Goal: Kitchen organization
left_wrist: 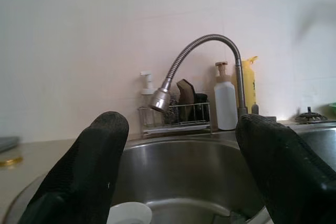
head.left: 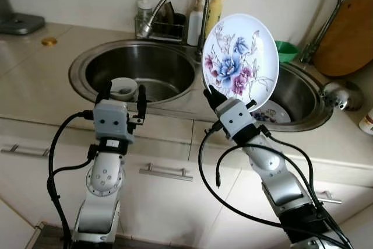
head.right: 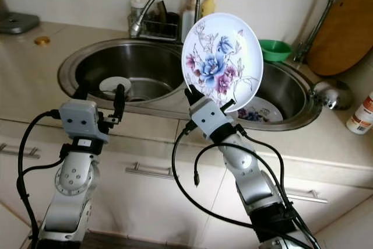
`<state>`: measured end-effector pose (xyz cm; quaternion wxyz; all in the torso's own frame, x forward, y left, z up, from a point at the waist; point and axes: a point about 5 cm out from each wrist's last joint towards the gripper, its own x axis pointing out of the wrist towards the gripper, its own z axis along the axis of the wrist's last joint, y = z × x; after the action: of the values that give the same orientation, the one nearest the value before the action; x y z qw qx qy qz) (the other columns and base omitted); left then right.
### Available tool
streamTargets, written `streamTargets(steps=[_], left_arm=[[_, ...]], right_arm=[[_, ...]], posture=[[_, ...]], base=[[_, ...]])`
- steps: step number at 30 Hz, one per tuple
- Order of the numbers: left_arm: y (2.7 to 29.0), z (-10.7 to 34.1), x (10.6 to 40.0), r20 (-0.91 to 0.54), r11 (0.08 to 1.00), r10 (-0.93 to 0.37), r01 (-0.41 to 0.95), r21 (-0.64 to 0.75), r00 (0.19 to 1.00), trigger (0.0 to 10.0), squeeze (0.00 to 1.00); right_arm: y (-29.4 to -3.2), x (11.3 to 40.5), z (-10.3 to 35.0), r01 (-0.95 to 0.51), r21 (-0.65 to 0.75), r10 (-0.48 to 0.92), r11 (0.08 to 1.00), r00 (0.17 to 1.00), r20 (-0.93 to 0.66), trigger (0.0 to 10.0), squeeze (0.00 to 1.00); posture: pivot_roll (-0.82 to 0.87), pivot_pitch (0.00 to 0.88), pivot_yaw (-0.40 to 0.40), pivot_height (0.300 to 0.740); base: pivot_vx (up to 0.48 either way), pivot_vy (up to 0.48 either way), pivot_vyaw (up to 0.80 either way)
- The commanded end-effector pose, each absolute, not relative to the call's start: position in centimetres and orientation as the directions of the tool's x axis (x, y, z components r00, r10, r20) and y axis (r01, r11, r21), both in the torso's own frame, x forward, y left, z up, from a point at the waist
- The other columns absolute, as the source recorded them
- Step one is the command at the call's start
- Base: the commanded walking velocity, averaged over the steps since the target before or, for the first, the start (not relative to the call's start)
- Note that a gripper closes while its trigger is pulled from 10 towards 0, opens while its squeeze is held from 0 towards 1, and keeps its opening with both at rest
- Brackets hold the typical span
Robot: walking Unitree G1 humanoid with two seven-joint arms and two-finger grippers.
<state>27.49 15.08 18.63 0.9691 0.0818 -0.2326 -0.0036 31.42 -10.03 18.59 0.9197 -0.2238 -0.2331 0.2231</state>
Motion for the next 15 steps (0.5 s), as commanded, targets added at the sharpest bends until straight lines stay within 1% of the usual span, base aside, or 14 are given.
streamTargets(steps=[1, 9, 10, 15], left_arm=[[14.7, 18.8, 27.6, 0.449, 0.988, -0.049, -0.024, 0.154, 0.892, 10.0, 0.00], [14.4, 18.7, 27.7, 0.444, 0.988, -0.058, -0.011, 0.152, 0.894, 10.0, 0.00], [14.4, 18.6, 27.7, 0.441, 0.988, -0.062, -0.006, 0.152, 0.895, 10.0, 0.00], [14.3, 18.6, 27.7, 0.438, 0.989, -0.063, -0.004, 0.150, 0.897, 10.0, 0.00]], right_arm=[[-10.8, 32.0, 19.4, -0.284, -0.481, 0.477, 0.830, 0.808, 0.346, 0.0, 0.00], [-10.9, 32.7, 19.0, -0.314, -0.385, 0.442, 0.868, 0.842, 0.310, 0.0, 0.00], [-10.8, 33.0, 18.7, -0.327, -0.350, 0.432, 0.878, 0.857, 0.282, 0.0, 0.00], [-10.9, 33.8, 18.2, -0.336, -0.305, 0.413, 0.891, 0.880, 0.237, 0.0, 0.00]], posture=[[0.05, 0.000, -0.076, 0.740], [0.05, 0.000, -0.076, 0.740], [0.05, 0.000, -0.076, 0.740], [0.05, 0.000, -0.075, 0.740]], base=[[0.000, 0.000, 0.00], [0.000, 0.000, 0.00], [0.000, 0.000, 0.00], [0.000, 0.000, 0.00]])
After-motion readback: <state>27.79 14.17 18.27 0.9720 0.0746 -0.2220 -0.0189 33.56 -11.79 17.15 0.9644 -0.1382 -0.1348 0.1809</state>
